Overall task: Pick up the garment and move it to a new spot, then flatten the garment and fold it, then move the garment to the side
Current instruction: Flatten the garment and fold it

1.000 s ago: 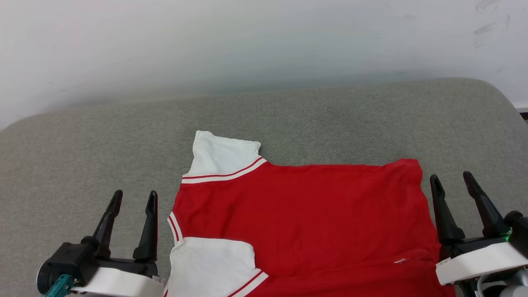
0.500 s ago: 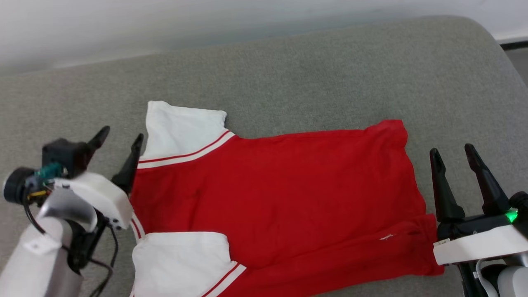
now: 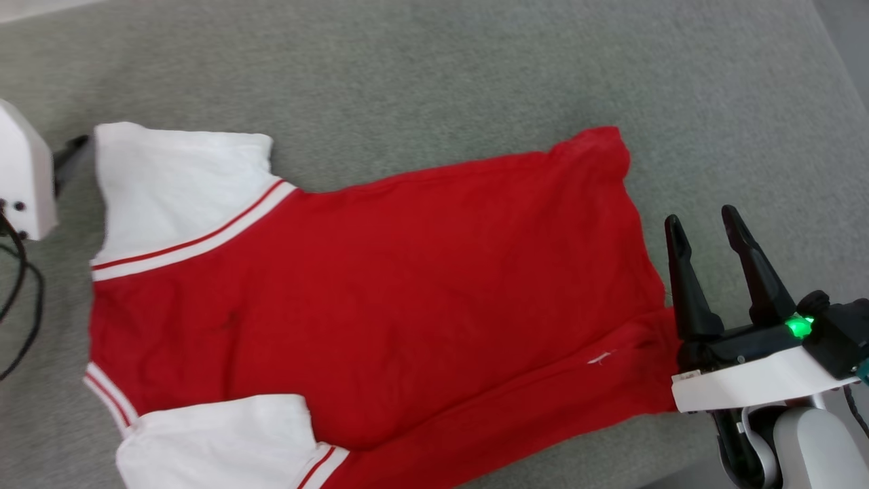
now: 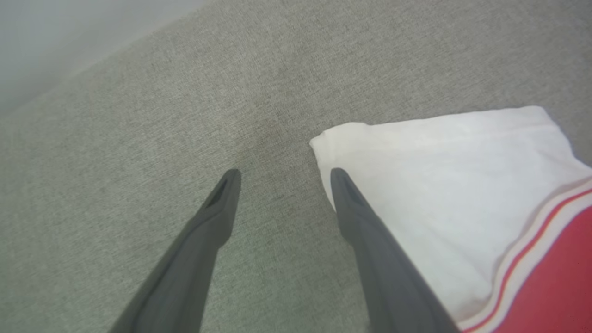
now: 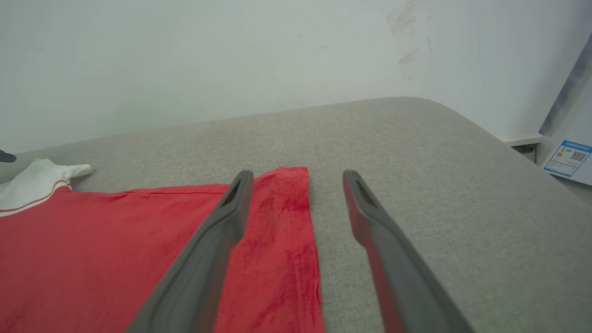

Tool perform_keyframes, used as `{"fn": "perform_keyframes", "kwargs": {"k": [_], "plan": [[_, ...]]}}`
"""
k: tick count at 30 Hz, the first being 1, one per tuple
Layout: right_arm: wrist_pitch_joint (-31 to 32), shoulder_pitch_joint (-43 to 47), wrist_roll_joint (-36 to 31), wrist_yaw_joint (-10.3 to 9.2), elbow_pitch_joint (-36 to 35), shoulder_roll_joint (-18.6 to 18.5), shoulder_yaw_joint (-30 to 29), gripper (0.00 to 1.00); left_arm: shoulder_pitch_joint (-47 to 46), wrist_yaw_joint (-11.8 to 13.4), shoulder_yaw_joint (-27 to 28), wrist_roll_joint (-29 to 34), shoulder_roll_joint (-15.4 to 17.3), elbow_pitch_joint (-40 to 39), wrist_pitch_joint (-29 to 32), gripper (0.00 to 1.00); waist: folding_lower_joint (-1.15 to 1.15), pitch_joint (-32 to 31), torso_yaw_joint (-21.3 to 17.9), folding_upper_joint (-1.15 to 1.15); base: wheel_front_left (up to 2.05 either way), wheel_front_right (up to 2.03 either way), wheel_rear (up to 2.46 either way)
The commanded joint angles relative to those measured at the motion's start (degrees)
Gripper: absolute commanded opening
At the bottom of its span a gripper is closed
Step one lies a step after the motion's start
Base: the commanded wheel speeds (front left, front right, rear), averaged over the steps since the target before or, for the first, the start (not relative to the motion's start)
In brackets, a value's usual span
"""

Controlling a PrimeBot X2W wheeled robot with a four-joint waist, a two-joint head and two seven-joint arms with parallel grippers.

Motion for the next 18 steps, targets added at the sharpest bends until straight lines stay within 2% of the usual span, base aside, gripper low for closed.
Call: {"fn": "perform_keyframes", "kwargs": {"k": [1,4,8,15,16,17,18], "plan": [[-0.57,-0.84,0.31,-0.03,0.48,0.43,0.23,1.0,-0.75,-0.04,-0.56,-0.64,0.82,0.74,1.98,1.0,-0.01,2.53,-2.79,0.0,0.0,0.0,0.0],[-1.18,-1.77,0.73,-0.03,1.47,1.08,0.15,1.0,-3.68,-0.05,-1.15,-2.01,2.32,1.69,6.71,1.0,-0.01,3.93,-3.97,0.0,0.0,0.0,0.0],[-1.95,-2.11,0.76,-0.03,2.74,1.54,0.48,1.0,-5.08,-0.05,-2.99,-2.31,3.54,2.3,9.57,1.0,-0.01,5.32,-5.19,0.0,0.0,0.0,0.0],[-2.65,-3.02,0.32,-0.03,4.28,2.21,0.21,1.0,-2.41,-0.09,-8.59,-3.26,4.84,3.69,14.34,1.0,-0.01,6.06,-6.03,0.0,0.0,0.0,0.0],[-2.74,-3.1,0.28,-0.03,4.39,2.25,0.1,1.0,-1.97,-0.12,-9.36,-3.79,5.1,3.41,14.76,0.66,-0.01,6.07,-5.98,0.0,0.0,0.0,0.0],[-2.82,-3.2,0.23,-0.03,4.5,2.29,-0.08,1.0,-1.77,-0.12,-9.85,-4.15,5.27,3.12,14.82,0.09,-0.01,6.08,-5.88,0.0,0.0,0.0,0.0],[-2.85,-3.31,0.11,-0.03,4.56,2.36,-0.18,1.0,-1.67,-0.13,-10.24,-4.51,5.34,2.93,14.62,0.0,-0.01,6.06,-5.74,0.0,0.0,0.0,0.0]]}}
